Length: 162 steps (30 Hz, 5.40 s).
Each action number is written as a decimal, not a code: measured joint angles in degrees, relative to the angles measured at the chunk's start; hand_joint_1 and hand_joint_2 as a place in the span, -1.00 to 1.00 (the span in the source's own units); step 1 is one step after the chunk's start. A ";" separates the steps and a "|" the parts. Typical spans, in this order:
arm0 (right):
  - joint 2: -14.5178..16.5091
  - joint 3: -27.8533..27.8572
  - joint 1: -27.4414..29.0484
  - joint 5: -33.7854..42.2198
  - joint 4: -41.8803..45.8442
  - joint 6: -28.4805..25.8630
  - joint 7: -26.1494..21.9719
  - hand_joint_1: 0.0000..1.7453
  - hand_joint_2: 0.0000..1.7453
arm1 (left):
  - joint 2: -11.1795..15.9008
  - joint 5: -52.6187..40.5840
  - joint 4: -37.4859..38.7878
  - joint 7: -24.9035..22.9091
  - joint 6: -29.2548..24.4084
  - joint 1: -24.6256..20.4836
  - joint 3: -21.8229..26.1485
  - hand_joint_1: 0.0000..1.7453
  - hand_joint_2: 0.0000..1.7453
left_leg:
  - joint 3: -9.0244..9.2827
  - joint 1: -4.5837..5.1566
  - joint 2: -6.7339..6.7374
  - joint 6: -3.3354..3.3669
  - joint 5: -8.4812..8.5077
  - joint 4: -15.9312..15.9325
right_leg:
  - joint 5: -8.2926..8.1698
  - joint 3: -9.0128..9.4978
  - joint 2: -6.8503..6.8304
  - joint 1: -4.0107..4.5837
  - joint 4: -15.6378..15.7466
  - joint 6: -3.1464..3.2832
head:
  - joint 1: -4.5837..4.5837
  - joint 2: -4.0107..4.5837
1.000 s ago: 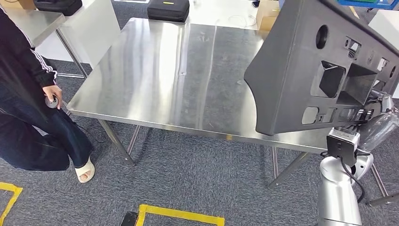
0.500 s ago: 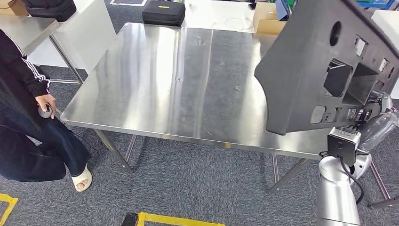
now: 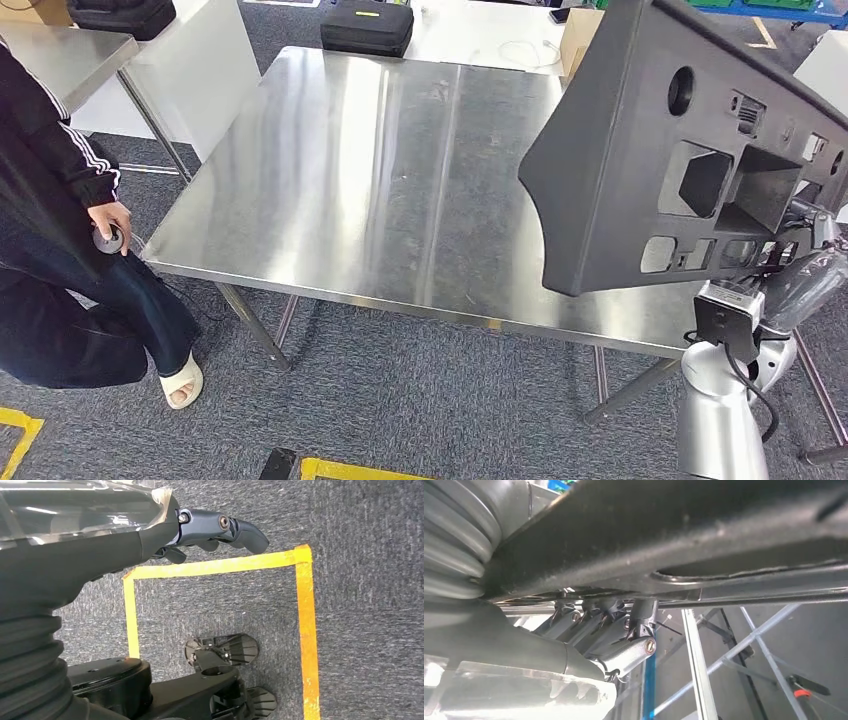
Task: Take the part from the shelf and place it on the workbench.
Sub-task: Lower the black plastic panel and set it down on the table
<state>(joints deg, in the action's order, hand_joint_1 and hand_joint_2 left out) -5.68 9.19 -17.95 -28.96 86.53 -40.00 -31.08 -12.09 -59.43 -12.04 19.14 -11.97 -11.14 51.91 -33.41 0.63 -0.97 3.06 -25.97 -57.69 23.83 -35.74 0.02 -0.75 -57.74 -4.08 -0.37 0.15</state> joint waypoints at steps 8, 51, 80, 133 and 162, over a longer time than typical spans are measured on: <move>0.54 -0.14 -0.30 -0.09 0.28 0.03 0.04 0.78 1.00 | 0.10 0.60 -0.02 -0.16 -0.37 0.01 0.02 -1.00 1.00 | -6.83 -0.75 0.48 -2.29 -6.80 -13.63 | 0.54 1.80 0.00 -0.70 0.95 3.15 | 0.60 0.00; 0.55 -2.98 -2.05 -0.22 -2.29 1.05 1.15 0.78 1.00 | 0.07 0.58 -0.02 -0.14 -0.69 0.09 -0.35 -1.00 1.00 | 0.12 -0.73 0.53 -1.18 -0.76 0.05 | 1.01 1.33 0.21 0.32 0.00 1.87 | 0.86 0.00; 6.05 -12.09 -10.93 -2.63 -13.64 4.14 2.83 0.78 1.00 | 0.00 0.50 -0.02 -0.79 -0.66 -0.31 -1.29 -1.00 1.00 | 0.11 -0.52 0.52 -1.18 -0.77 0.03 | 1.01 1.34 0.19 0.09 0.01 1.86 | 0.86 0.00; 10.36 -24.38 -22.12 -9.29 -27.36 5.64 9.02 0.78 1.00 | -1.19 -2.02 -0.02 -1.61 1.10 -2.39 -4.69 -1.00 1.00 | 2.29 -1.35 0.56 -0.02 -1.65 0.66 | 4.26 -7.50 0.08 -0.82 -14.16 -0.85 | 0.51 0.00; 11.28 -25.02 -22.83 -9.22 -28.69 5.97 9.64 0.78 1.00 | -0.83 -1.02 -0.01 -0.99 0.13 -1.80 -4.62 -1.00 1.00 | -4.05 0.77 0.50 -0.10 4.05 1.07 | 4.88 6.33 0.66 0.67 1.73 2.46 | 0.73 0.00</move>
<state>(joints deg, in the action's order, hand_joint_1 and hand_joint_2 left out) 5.60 -15.82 -40.79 -38.18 57.84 -34.03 -21.44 -12.91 -60.45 -12.05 18.14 -11.84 -12.94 47.29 -37.46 1.39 -0.46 2.96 -21.92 -56.62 28.71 -29.41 0.68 -0.08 -56.01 -1.62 0.36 0.15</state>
